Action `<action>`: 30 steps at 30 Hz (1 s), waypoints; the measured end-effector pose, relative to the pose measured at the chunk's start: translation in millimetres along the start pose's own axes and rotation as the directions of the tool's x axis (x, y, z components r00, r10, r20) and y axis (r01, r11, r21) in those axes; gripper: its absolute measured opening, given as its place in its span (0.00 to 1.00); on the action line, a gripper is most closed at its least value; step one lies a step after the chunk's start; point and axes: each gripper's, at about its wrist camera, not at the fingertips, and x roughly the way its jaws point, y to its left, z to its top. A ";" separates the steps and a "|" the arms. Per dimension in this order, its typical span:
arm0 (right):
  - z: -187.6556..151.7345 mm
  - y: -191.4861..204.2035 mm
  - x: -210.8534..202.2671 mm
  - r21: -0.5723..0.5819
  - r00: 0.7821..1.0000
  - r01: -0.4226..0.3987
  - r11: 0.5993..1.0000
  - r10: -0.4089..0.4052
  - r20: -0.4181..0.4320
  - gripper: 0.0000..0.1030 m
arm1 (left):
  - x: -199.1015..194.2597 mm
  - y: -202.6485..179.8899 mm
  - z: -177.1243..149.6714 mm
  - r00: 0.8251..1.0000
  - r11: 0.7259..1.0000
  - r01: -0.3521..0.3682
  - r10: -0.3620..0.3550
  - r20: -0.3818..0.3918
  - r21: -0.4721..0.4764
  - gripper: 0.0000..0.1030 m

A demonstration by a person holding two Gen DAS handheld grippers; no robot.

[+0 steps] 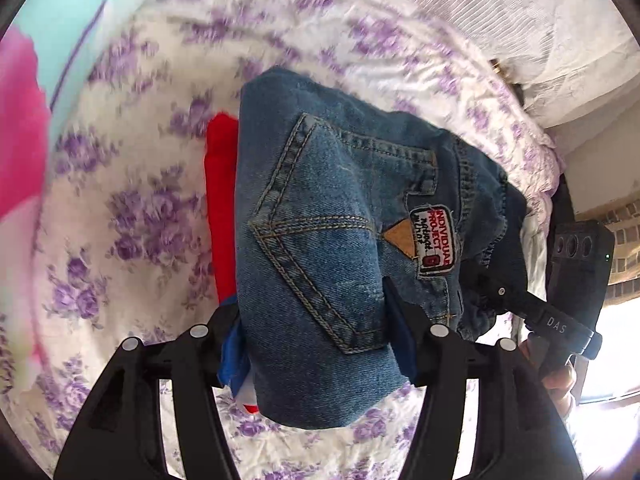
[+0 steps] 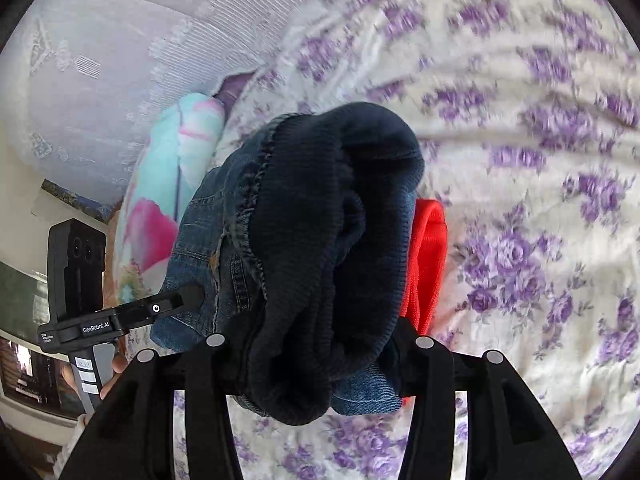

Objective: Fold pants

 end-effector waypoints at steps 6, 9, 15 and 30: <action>-9.6 -6.3 -2.5 -0.031 0.994 -0.075 0.997 0.078 0.076 0.62 | 1.2 24.4 -15.2 0.993 0.990 0.115 -0.111 0.047 -0.079 0.69; -14.5 22.2 -24.0 -0.136 0.989 0.114 0.984 -0.099 0.111 0.65 | -35.8 -4.8 -34.8 0.995 1.000 -0.007 0.005 0.102 0.023 0.68; -97.5 83.3 -119.1 -0.280 0.884 0.416 0.865 -0.313 0.346 0.95 | -141.2 -57.2 -134.4 0.861 0.905 -0.416 0.360 0.359 0.091 0.94; -261.3 174.9 -238.8 -0.154 0.823 0.541 0.827 -0.483 0.298 0.96 | -286.1 -145.0 -319.6 0.656 0.803 -0.587 0.547 0.520 -0.104 0.95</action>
